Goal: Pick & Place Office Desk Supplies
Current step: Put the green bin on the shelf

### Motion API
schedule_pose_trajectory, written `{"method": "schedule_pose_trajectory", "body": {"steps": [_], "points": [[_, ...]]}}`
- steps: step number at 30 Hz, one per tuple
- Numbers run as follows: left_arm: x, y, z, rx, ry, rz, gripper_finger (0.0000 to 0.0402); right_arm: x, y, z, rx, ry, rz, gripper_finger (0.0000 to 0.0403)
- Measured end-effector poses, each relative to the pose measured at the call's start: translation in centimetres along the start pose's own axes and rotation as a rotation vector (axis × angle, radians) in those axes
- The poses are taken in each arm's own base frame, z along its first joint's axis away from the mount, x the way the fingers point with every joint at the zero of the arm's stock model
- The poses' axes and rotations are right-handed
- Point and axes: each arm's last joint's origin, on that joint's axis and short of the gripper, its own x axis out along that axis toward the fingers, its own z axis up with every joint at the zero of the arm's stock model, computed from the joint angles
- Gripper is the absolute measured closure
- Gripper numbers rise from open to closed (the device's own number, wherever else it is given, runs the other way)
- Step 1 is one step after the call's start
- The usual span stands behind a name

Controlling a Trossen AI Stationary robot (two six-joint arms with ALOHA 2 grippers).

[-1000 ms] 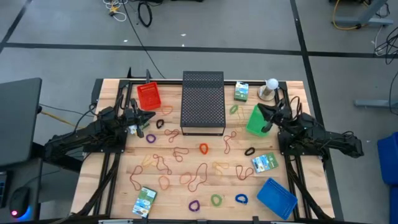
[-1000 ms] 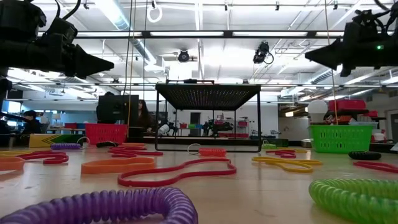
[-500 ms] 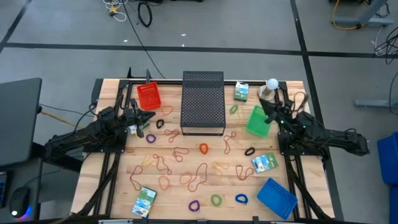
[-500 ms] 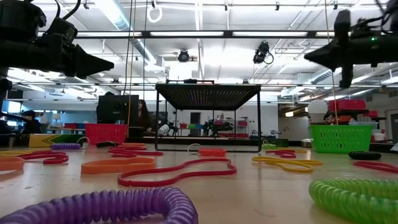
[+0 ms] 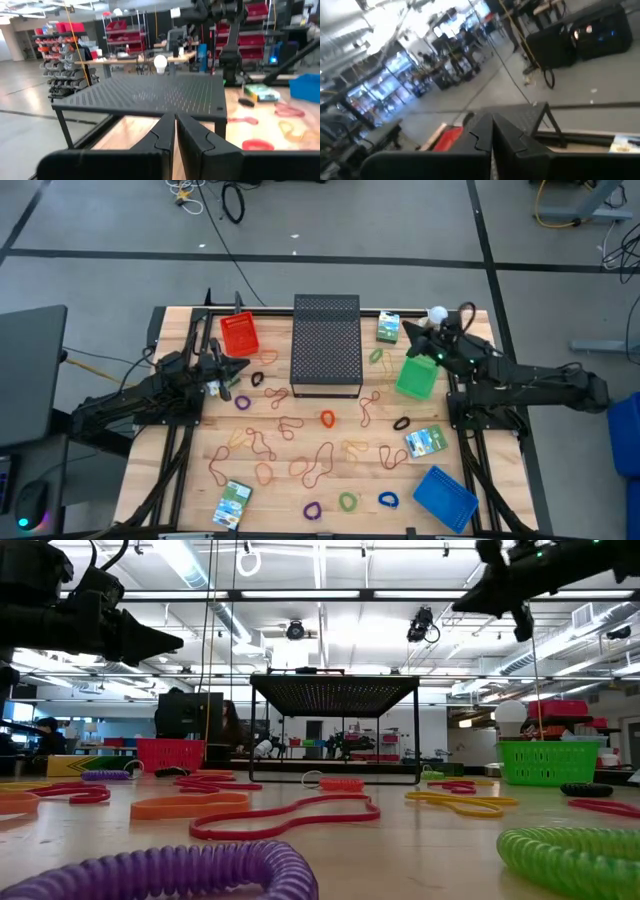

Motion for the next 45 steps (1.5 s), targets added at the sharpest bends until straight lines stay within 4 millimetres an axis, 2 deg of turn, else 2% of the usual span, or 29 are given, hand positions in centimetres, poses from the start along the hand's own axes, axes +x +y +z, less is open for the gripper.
{"method": "schedule_pose_trajectory", "body": {"steps": [5,11,16,23,27,32,39,45], "points": [[-0.1,0.2,1.0,-0.075,-0.105,0.035,0.0376,0.5,-0.7,0.4,0.104,0.167,-0.060,0.0385],[-0.2,0.4,1.8,-0.110,-0.189,0.083,0.0376,-0.1,-1.6,0.6,0.105,0.515,-0.363,0.0392],[-0.3,0.6,2.2,-0.136,-0.234,0.135,0.0376,0.8,-0.6,-0.1,0.208,0.662,-0.530,0.0396],[-0.7,0.7,3.4,-0.164,-0.359,0.149,0.0376,2.5,0.1,-1.6,0.276,0.837,-0.774,0.0372],[-0.9,0.8,3.9,-0.172,-0.417,0.149,0.0376,3.4,-0.5,-2.7,0.321,0.870,-0.880,0.0358],[-1.2,0.9,4.5,-0.222,-0.493,0.138,0.0376,4.1,-2.7,-4.0,0.377,0.909,-1.002,0.0328],[-1.0,0.9,4.3,-0.436,-0.489,0.105,0.0376,5.1,-4.0,-4.3,0.434,0.892,-0.965,0.0277],[-0.6,0.9,4.1,-0.510,-0.464,0.118,0.0376,5.0,-5.0,-4.6,0.440,0.873,-1.002,0.0259]]}}
